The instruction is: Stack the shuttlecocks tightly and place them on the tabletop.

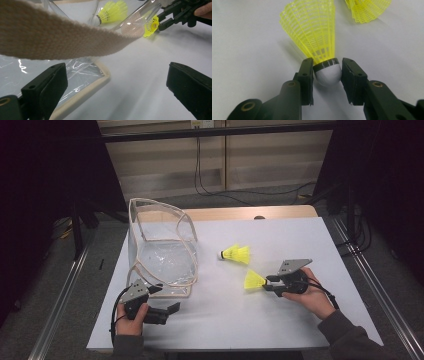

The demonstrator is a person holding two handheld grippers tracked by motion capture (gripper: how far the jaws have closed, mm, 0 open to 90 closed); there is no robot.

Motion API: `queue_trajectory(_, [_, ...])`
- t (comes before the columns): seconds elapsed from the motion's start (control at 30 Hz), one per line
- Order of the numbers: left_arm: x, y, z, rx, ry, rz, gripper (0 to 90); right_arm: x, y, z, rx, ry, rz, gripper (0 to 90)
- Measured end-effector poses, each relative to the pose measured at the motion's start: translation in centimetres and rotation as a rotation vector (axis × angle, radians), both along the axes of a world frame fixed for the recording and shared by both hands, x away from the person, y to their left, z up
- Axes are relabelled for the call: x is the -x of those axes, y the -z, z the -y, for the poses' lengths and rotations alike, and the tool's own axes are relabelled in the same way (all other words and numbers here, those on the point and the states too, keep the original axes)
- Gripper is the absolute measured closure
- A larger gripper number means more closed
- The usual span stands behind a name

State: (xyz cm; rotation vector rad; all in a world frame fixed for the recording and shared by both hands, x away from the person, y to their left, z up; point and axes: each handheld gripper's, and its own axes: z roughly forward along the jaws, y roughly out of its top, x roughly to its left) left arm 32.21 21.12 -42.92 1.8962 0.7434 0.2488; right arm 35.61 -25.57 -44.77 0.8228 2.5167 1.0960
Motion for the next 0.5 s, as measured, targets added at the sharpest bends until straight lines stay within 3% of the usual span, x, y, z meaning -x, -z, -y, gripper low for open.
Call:
queue_trajectory(0.2, [-0.02,-0.03,0.02,0.003,-0.001,0.002,3.6,0.05,0.19,0.15,0.014,0.003,-0.003,59.8])
queue_trajectory(0.37, [-0.12,0.01,0.16,0.003,0.002,-0.002,3.6,0.13,0.26,0.03,0.025,0.013,-0.003,50.0])
queue_trajectory(0.5, [-0.21,0.08,0.23,0.004,0.003,-0.001,3.6,0.16,-0.01,0.18,0.005,0.024,-0.006,39.2])
